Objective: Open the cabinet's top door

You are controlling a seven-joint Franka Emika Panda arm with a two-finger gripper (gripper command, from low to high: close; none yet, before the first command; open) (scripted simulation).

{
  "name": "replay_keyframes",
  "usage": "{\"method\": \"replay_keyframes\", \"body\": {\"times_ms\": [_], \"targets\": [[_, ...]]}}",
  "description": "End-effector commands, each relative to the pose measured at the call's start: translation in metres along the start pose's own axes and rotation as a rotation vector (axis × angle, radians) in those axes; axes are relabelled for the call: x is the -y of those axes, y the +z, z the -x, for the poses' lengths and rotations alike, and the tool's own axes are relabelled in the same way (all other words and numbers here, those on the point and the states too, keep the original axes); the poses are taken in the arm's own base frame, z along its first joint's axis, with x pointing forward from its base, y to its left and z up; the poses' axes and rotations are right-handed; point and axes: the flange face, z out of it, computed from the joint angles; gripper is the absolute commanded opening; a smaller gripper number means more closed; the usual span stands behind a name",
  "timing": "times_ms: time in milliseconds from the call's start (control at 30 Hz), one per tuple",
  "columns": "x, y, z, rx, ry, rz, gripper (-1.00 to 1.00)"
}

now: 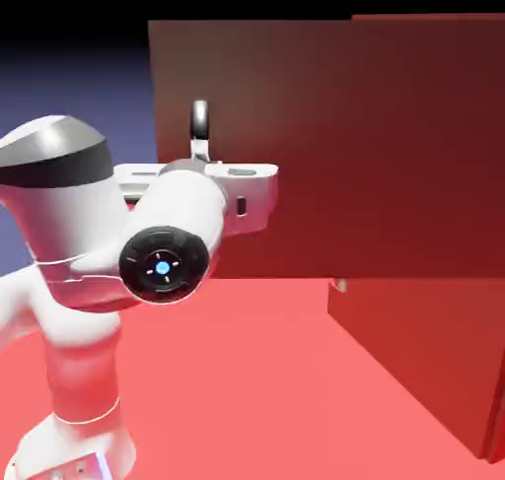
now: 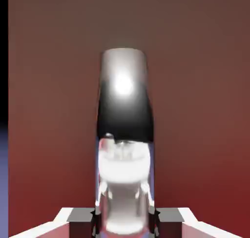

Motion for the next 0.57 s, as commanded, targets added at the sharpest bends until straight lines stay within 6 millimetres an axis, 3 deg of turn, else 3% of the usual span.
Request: {"method": "replay_keyframes", "body": {"times_ms": [0,267,533], "targets": [[-0.002,-0.01,-0.002,0.014,0.0,-0.014,-1.0],[-0.023,-0.08,-0.023,0.122,0.0,-0.122,-1.0],[-0.047,-0.136,-0.047,0.215,0.0,-0.215,-1.0]]}}
